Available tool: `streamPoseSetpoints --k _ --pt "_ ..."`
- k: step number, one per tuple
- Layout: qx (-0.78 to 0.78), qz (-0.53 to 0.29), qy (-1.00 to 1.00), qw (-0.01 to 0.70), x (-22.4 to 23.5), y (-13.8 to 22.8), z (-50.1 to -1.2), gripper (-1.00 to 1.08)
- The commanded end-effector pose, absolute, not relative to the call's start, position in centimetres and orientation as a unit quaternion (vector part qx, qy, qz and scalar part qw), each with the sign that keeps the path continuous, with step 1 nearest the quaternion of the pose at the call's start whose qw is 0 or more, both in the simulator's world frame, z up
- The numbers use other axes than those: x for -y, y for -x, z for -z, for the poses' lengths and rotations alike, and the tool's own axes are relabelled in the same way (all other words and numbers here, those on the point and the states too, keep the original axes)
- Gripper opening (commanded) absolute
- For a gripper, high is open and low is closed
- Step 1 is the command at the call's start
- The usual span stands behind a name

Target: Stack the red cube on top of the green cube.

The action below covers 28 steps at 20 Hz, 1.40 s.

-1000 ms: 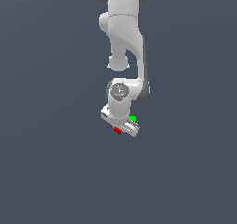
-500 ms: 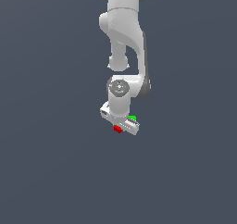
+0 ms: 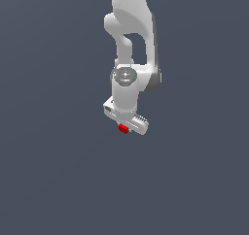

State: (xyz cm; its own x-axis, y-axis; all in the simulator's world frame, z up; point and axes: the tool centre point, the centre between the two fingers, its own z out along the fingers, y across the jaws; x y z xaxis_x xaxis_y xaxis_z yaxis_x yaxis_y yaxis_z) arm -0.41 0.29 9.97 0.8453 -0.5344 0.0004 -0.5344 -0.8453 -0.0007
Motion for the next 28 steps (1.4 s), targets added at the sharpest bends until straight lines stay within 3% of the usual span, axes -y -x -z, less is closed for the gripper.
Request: streamPoseSetpoints --k 1,12,28 --pt "-0.278 0.000 0.961 0.000 -0.3 0.4 -11.1 -1.00" --pt "-0.278 0.000 0.961 0.000 -0.9 0.8 -11.4 -1.00" --pt "-0.278 0.000 0.961 0.000 -7.3 5.4 -6.5 -1.00"
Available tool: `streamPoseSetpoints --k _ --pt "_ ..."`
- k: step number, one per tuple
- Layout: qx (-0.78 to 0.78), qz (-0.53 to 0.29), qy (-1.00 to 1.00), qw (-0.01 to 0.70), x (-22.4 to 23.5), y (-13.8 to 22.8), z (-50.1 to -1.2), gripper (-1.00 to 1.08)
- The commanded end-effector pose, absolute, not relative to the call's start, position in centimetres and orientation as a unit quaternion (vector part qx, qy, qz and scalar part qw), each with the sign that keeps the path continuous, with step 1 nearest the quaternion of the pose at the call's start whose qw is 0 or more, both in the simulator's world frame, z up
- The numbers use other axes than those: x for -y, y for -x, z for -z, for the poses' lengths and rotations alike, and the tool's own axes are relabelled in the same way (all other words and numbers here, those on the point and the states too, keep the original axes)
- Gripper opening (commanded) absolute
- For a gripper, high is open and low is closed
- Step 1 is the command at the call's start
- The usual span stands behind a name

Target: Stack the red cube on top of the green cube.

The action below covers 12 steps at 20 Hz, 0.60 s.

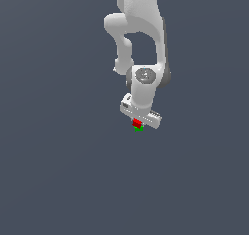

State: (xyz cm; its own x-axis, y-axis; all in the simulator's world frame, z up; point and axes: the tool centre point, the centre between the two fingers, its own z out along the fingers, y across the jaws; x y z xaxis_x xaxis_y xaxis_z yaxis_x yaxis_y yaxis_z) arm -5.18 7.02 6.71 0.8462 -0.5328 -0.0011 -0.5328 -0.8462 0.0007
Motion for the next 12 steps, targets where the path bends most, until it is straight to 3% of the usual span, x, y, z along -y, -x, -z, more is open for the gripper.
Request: streamPoseSetpoints --k 1,2,3,12 --pt "0.278 0.000 -0.961 0.000 -7.41 5.43 -6.43 -1.00" --pt "0.278 0.000 -0.961 0.000 -7.44 5.45 -6.41 -1.00" --pt "0.278 0.000 -0.961 0.000 -7.44 5.45 -6.41 1.00" --pt "0.278 0.000 -0.961 0.000 -7.44 5.45 -6.41 1.00"
